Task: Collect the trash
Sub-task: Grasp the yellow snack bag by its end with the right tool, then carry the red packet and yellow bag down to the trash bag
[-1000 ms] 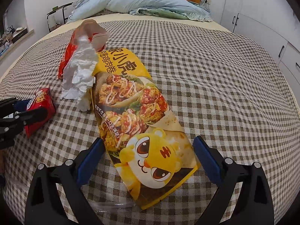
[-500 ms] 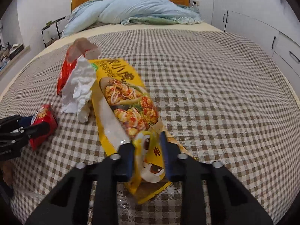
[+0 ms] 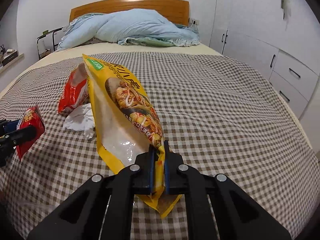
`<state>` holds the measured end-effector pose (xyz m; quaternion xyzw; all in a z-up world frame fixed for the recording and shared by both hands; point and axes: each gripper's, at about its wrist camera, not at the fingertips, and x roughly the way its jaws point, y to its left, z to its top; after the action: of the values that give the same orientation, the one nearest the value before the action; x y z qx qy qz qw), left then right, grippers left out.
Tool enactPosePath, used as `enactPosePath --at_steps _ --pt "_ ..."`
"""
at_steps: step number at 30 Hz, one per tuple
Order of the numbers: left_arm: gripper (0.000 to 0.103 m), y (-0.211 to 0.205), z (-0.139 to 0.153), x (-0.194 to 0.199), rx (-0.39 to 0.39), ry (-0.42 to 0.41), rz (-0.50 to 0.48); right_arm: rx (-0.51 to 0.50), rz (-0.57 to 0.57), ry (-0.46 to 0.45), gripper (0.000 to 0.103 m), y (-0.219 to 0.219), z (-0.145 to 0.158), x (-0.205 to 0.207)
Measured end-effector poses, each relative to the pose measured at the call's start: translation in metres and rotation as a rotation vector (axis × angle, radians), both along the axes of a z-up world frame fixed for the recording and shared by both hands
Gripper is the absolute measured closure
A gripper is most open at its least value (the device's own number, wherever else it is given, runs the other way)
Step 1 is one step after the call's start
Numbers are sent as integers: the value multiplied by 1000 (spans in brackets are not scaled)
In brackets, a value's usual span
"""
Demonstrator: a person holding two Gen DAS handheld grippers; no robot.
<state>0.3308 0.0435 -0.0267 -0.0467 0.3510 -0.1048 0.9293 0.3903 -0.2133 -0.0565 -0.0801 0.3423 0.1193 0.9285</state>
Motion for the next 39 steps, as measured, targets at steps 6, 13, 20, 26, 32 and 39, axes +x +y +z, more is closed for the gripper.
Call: enactPosePath --at_steps 6,13,20,26,32,39 --pt "57 -9 16 -23 0 -31 8 -2 15 -35 95 -4 7 -18" --pt "57 -16 30 -56 -2 -53 16 7 36 -101 95 -4 24 -47" --pt "57 -20 44 -93 -13 -76 31 -5 59 -147 95 -7 34 -81" --pt "57 -23 54 -128 -32 -90 36 -3 68 -175 95 -14 37 -114" --pt "57 -23 60 -159 -38 -88 36 1 92 -203 95 -15 40 -150" --pt "57 -21 60 -193 -44 -60 51 -8 94 -220 95 -14 46 -184"
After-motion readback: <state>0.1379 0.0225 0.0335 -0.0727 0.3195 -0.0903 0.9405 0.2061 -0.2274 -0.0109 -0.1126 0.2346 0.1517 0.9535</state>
